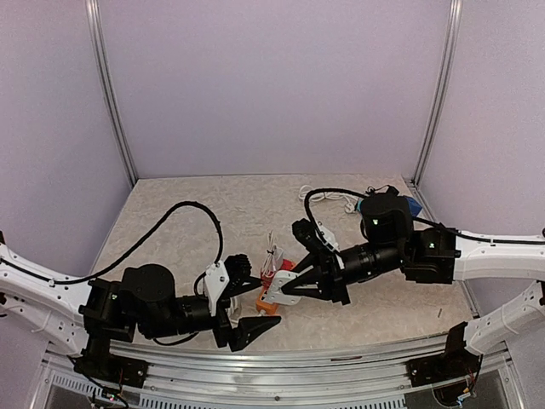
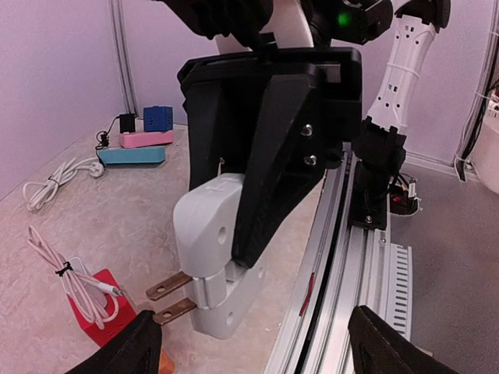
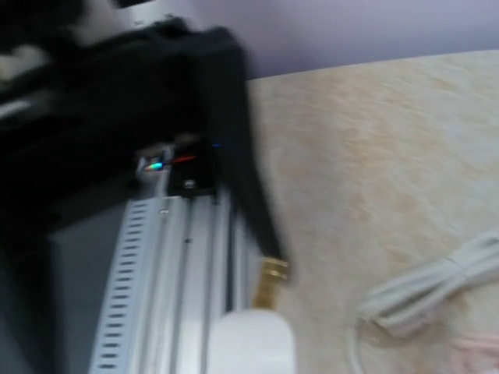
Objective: Pull the plug off the socket
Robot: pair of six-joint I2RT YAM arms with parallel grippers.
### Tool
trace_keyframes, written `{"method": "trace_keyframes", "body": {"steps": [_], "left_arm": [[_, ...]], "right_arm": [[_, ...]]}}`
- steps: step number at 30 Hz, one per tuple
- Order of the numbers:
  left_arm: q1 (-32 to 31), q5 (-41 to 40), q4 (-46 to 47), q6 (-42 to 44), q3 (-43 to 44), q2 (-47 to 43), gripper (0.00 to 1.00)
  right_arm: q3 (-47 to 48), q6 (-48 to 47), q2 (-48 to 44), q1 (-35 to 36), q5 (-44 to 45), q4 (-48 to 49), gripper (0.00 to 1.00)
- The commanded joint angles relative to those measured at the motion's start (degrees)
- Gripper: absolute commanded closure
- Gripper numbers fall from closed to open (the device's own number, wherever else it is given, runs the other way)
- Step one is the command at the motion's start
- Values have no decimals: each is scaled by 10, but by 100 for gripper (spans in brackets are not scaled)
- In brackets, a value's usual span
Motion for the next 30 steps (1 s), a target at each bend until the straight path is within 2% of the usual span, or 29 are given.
{"method": "trace_keyframes", "body": {"steps": [1, 11, 18, 22, 26, 28, 30], "left_arm": [[15, 49, -20, 3, 10, 11, 22], [31, 90, -4, 0, 0, -5, 46], [37, 116, 20, 1, -6, -13, 59], [40, 124, 22, 0, -8, -14, 72], [47, 133, 23, -4, -17, -24, 86], [50, 137, 23, -8, -24, -35, 94], [53, 142, 23, -9, -29, -44, 97]], "right_arm": [[28, -4, 8, 30, -11, -2, 100], [46, -7, 14, 47, -17, -2, 100], [47, -5, 18, 47, -23, 3, 100], [46, -3, 12, 47, -25, 5, 100], [36, -2, -7, 47, -13, -1, 67], [32, -4, -24, 48, -4, -12, 59], [31, -7, -36, 47, 7, -28, 56]]}}
